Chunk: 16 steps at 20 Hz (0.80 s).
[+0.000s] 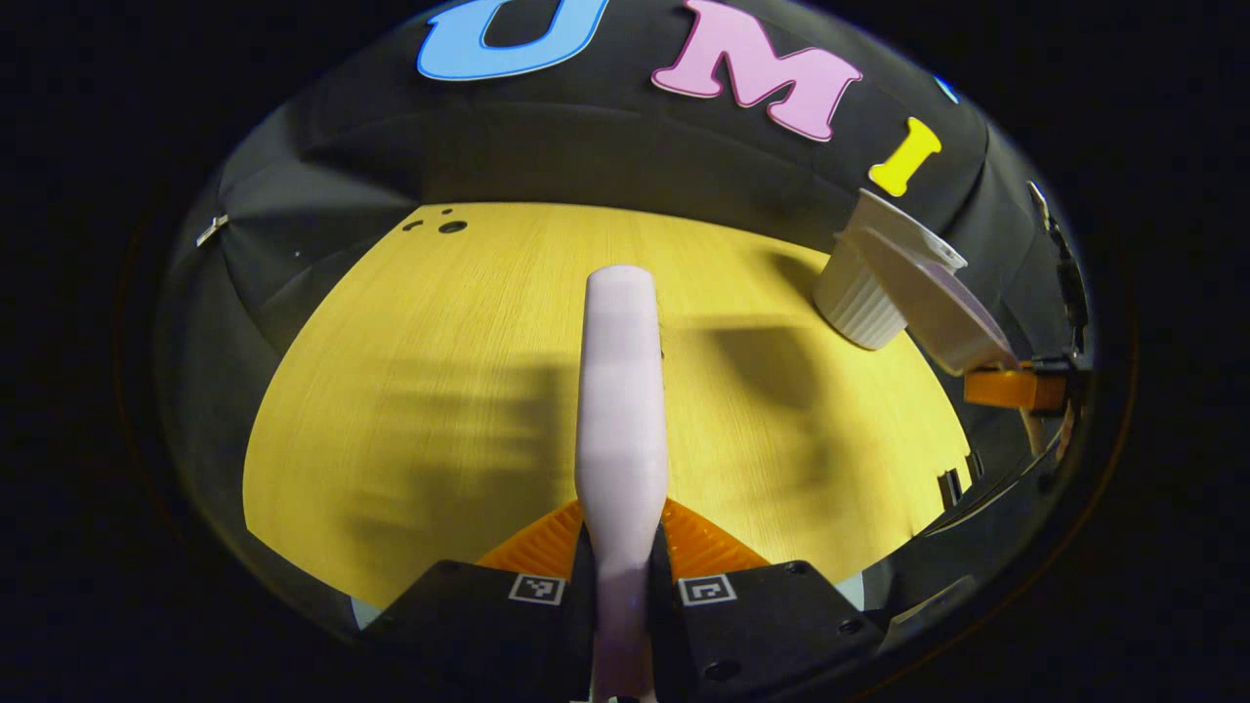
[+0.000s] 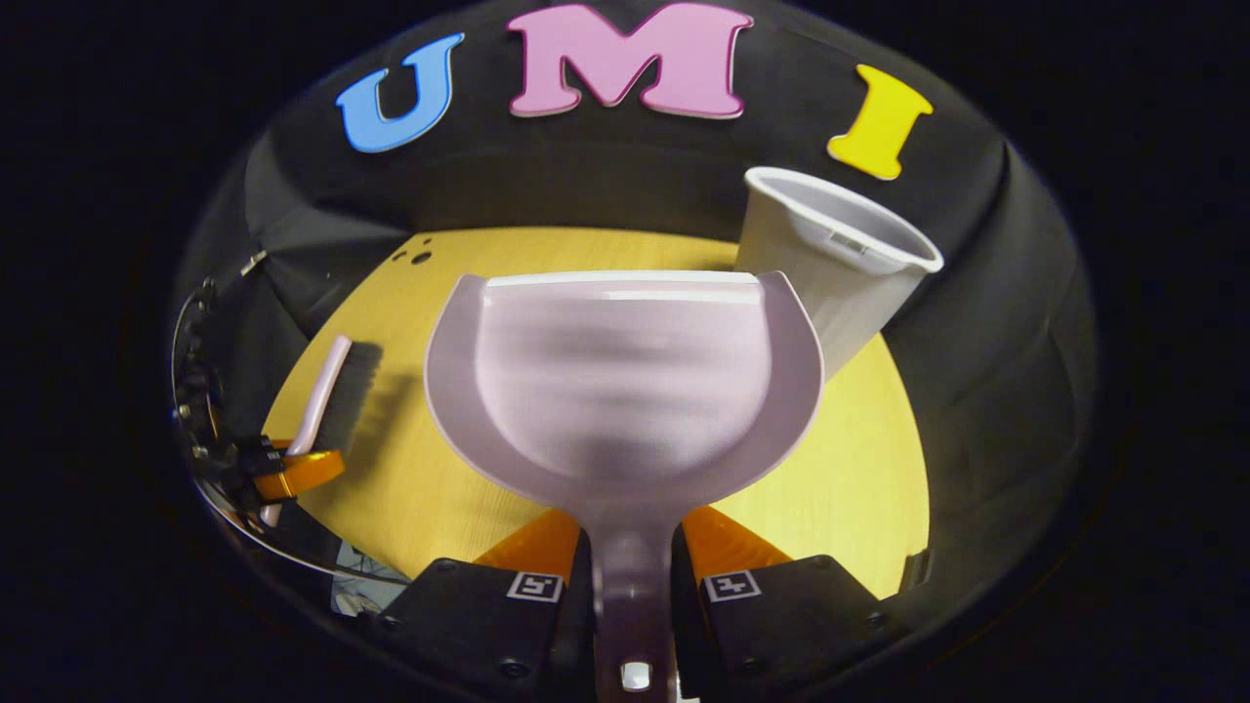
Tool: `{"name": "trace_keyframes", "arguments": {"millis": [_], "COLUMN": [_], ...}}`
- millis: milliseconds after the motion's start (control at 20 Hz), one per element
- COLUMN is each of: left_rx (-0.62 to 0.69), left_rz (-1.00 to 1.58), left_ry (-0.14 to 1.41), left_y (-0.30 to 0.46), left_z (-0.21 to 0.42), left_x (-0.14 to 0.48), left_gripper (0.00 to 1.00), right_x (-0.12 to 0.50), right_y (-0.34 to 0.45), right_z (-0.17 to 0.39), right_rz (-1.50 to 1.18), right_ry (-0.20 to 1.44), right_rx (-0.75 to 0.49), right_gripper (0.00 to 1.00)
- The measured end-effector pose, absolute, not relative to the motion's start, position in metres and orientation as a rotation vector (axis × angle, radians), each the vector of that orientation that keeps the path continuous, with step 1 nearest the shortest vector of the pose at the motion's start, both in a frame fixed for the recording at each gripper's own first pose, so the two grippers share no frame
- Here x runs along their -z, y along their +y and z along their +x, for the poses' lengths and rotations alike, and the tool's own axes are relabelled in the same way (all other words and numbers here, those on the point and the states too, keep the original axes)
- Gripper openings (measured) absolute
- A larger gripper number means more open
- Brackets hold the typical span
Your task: Pick up the small broom and dustpan from the desktop, sweep the trash into the dustpan with the broom, and then empty the trash into the garbage bin.
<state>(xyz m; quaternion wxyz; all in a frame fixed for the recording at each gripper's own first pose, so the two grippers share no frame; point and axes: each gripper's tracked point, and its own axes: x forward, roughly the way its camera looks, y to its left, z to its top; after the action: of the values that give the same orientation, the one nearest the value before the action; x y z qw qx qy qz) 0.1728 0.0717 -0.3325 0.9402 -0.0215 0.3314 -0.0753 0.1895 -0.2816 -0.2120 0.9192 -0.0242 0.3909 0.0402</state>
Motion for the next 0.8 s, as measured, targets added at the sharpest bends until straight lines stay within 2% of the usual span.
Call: {"name": "trace_keyframes", "arguments": {"millis": [500,600,650,750,800], "left_rx": [0.074,0.067,0.068,0.072,0.070], "left_rz": [0.036,0.054,0.072,0.105,0.117], "left_ry": [0.807,0.827,0.839,0.868,0.882], "left_y": [0.063,0.059,0.059,0.059,0.060], "left_z": [0.220,0.226,0.229,0.234,0.236], "left_x": [0.377,0.381,0.384,0.392,0.394], "left_gripper": [0.28,0.31,0.28,0.29,0.31], "right_x": [0.250,0.252,0.252,0.254,0.256], "right_y": [-0.282,-0.283,-0.283,-0.282,-0.282], "right_z": [0.165,0.162,0.161,0.162,0.163], "right_rz": [-0.083,-0.080,-0.070,-0.067,-0.073], "right_ry": [1.001,1.021,1.023,1.020,1.018], "right_rx": [-0.159,-0.153,-0.147,-0.137,-0.133], "right_gripper": [0.38,0.38,0.38,0.38,0.37]}}
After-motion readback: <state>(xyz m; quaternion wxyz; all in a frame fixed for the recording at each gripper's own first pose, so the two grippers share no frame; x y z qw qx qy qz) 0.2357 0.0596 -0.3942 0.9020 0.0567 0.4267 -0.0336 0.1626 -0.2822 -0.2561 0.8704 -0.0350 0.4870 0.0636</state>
